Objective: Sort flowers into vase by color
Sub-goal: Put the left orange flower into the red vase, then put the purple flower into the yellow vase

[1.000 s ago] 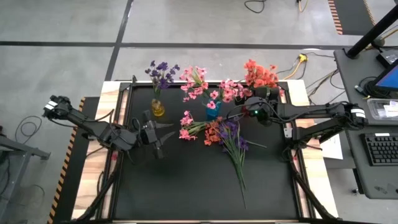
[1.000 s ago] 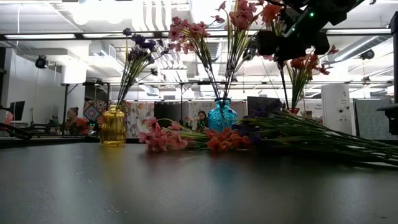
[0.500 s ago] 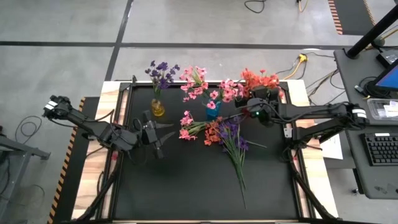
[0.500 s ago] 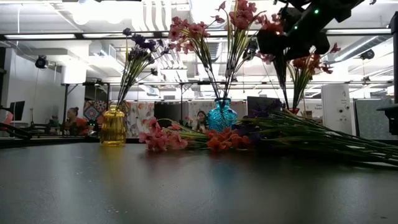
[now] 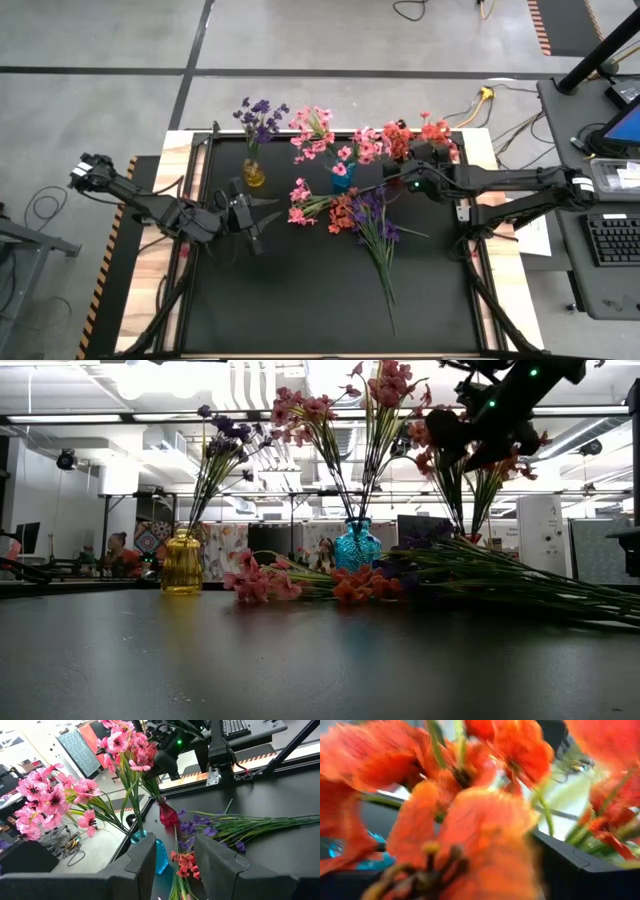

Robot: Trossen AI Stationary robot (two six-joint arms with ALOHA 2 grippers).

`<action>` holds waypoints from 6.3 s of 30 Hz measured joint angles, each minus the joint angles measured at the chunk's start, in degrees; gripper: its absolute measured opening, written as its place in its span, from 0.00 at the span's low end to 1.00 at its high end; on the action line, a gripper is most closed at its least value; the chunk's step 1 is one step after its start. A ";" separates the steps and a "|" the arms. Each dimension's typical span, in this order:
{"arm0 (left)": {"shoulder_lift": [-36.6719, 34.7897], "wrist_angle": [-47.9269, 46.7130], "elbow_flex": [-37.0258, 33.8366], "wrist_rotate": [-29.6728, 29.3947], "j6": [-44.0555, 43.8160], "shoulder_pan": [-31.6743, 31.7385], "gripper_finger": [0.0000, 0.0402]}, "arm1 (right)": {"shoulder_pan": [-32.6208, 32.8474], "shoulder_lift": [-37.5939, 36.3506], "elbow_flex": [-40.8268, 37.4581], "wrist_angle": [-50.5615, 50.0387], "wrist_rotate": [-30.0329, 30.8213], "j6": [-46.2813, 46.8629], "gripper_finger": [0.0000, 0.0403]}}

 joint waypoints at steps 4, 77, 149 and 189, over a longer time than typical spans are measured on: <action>0.00 0.02 0.00 0.00 -0.20 0.00 0.30 | 0.00 0.00 2.90 -9.33 -3.26 5.55 0.59; 2.87 -1.73 2.84 7.57 -12.57 -2.31 0.30 | 26.75 33.04 23.15 -25.27 -54.17 33.02 0.56; 32.58 28.13 2.80 8.25 -35.57 -18.76 0.30 | 37.05 19.28 10.61 -6.19 -28.73 8.03 0.03; 32.46 27.23 2.80 8.05 -35.18 -17.99 0.30 | 35.19 39.53 11.08 -5.71 -36.17 13.19 0.47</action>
